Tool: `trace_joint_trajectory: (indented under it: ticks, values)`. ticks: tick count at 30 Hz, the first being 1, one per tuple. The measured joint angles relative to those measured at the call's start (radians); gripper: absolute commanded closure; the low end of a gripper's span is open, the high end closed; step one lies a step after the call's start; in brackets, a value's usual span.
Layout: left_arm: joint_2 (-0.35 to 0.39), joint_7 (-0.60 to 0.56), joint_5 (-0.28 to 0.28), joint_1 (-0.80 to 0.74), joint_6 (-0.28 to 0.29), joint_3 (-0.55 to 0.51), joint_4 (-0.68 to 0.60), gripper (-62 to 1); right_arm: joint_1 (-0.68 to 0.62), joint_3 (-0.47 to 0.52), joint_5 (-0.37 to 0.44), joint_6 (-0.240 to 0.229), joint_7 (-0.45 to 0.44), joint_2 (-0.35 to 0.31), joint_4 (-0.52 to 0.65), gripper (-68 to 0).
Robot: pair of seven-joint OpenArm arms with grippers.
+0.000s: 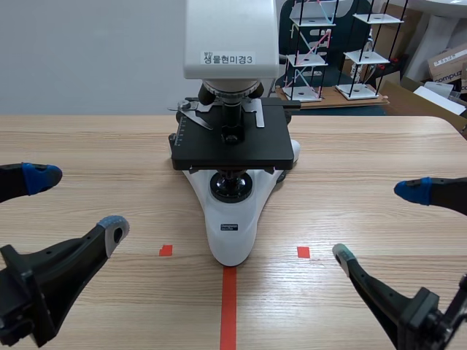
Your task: Return to the home posture
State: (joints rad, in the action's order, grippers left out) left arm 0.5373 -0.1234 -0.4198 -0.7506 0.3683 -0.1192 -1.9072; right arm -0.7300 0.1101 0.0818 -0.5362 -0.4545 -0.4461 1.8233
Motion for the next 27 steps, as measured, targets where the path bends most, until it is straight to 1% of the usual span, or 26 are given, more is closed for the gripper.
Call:
trace_joint_trajectory:
  ticks: [4,7,8,11,12,27]
  values:
    - [0.0,0.0,0.0,0.0,0.0,0.0,0.0,-62.3,-0.013,0.0,0.0,0.013,-0.037,0.0,0.0,-62.6]
    - [0.0,0.0,0.0,0.0,0.0,0.0,0.0,-62.3,-0.012,0.0,0.001,0.012,-0.045,0.0,0.0,-62.6]
    - [0.0,0.0,0.0,0.0,0.0,0.0,0.0,-62.3,-0.013,0.0,0.0,0.012,-0.058,0.0,0.0,-62.6]
    - [0.0,0.0,0.0,0.0,0.0,0.0,0.0,-62.3,-0.01,0.0,0.001,0.012,-0.142,0.0,-0.001,-62.6]
    - [0.0,0.0,0.0,0.0,0.0,0.0,0.0,-62.3,-0.01,0.0,0.004,0.013,-0.154,0.0,-0.001,-62.6]
    - [0.0,0.0,0.0,0.0,0.0,0.0,0.0,-62.3,-0.01,0.0,-0.006,0.013,-0.148,0.0,-0.001,-62.6]
